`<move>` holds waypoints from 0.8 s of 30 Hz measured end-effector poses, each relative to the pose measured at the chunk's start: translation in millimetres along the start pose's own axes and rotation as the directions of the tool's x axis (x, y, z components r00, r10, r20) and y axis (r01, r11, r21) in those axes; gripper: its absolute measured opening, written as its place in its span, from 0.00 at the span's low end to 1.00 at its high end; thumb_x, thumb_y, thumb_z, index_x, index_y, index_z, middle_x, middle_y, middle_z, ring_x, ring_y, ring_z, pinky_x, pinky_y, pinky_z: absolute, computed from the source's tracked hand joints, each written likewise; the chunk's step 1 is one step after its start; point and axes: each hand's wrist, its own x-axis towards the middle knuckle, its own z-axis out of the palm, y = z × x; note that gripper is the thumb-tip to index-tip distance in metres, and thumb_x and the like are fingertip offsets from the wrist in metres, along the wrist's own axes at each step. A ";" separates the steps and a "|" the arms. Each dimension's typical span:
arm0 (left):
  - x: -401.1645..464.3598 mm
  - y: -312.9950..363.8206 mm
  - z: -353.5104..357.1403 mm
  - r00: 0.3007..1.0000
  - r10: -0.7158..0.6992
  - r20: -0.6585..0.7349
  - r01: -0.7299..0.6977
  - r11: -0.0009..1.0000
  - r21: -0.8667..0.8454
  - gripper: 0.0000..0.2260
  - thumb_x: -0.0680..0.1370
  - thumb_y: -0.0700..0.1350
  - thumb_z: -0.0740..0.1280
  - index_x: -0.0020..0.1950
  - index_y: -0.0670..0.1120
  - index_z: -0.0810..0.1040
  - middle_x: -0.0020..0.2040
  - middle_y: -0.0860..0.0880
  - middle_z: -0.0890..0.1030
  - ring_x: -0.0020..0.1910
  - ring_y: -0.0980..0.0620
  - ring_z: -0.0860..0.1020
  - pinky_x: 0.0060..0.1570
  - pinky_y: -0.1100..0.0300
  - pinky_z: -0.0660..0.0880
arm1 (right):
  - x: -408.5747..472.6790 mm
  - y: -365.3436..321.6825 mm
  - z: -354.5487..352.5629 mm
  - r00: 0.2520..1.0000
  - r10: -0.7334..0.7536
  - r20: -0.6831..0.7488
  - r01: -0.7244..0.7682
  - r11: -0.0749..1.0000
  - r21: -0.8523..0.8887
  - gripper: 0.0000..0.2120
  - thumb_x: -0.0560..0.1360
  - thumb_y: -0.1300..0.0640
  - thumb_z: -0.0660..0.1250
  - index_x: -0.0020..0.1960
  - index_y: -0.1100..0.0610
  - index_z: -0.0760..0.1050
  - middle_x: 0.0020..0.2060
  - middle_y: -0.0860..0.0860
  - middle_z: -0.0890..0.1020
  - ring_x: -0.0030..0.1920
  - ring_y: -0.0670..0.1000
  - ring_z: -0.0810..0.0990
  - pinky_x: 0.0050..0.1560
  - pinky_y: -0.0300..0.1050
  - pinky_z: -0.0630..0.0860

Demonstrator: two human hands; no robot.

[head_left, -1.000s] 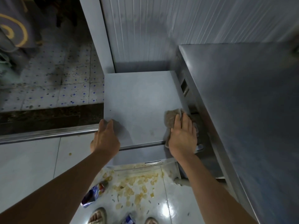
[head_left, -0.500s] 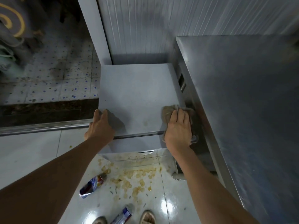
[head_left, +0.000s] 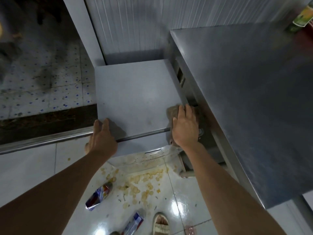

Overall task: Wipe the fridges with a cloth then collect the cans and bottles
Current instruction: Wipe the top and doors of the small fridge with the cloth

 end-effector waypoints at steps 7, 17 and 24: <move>0.0 -2.3 1.0 1.000 0.008 -0.015 -0.008 1.000 -0.027 0.30 0.77 0.39 0.60 0.76 0.49 0.51 0.75 0.47 0.52 0.67 0.38 0.66 0.62 0.42 0.68 | -52.0 8.1 11.3 0.998 0.041 -0.054 -0.042 0.999 -0.017 0.34 0.77 0.54 0.63 0.76 0.63 0.50 0.74 0.61 0.58 0.74 0.59 0.57 0.75 0.51 0.54; 3.0 -10.5 -4.0 0.997 0.066 -0.036 -0.068 0.996 -0.065 0.30 0.74 0.38 0.62 0.74 0.48 0.57 0.74 0.46 0.57 0.67 0.40 0.67 0.63 0.44 0.70 | -0.4 -4.3 6.4 0.993 -0.096 -0.069 0.087 0.989 -0.119 0.23 0.79 0.59 0.60 0.73 0.60 0.61 0.74 0.57 0.61 0.75 0.58 0.54 0.76 0.53 0.51; 1.5 -12.4 -6.0 0.992 0.102 -0.072 -0.108 0.990 -0.092 0.28 0.74 0.37 0.64 0.73 0.47 0.61 0.71 0.44 0.62 0.66 0.41 0.68 0.64 0.48 0.68 | -0.4 -27.5 14.6 0.988 -0.111 -0.108 0.108 0.994 -0.033 0.27 0.80 0.54 0.56 0.76 0.59 0.53 0.74 0.59 0.57 0.75 0.59 0.54 0.75 0.53 0.53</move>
